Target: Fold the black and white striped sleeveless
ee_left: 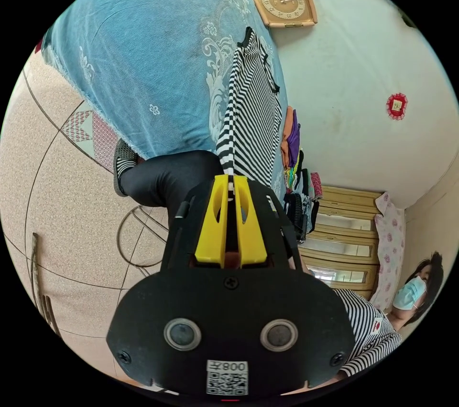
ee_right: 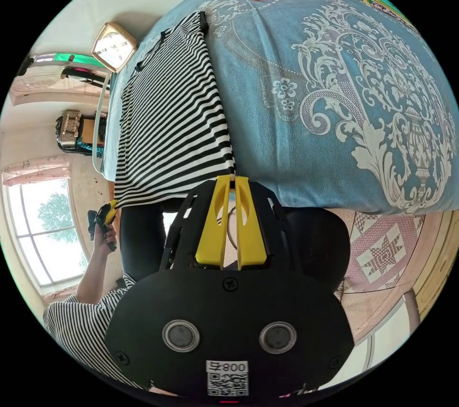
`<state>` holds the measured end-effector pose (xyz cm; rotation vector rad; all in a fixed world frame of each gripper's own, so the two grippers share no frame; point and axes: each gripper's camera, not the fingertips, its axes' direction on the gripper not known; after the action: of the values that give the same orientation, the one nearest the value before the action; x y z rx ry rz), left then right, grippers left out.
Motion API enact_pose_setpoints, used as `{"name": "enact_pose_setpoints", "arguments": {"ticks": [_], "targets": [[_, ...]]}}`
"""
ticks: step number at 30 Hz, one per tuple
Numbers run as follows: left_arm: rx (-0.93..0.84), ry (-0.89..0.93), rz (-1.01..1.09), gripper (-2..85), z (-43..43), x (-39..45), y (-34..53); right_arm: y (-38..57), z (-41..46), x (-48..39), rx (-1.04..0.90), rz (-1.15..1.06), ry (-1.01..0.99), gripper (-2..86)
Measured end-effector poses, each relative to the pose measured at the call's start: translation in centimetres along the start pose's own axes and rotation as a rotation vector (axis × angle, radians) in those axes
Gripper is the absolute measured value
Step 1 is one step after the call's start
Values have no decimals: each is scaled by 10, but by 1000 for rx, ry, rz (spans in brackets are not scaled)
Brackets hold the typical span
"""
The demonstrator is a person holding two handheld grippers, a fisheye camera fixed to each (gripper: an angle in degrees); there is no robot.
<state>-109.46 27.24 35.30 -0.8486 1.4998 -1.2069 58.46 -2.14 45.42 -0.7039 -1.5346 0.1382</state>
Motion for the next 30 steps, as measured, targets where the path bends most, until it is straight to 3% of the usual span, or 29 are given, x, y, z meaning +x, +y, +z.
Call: {"name": "enact_pose_setpoints", "arguments": {"ticks": [8,20,30], "targets": [[31,90,30,21,-18,-4,27,42,-57,6,62,-48,-203,16],[42,160,17,20,-19,-19,85,113,-99,21,55,-63,-274,13],[61,213,39,19,36,-8,69,83,-108,9,85,-94,-287,13]]}}
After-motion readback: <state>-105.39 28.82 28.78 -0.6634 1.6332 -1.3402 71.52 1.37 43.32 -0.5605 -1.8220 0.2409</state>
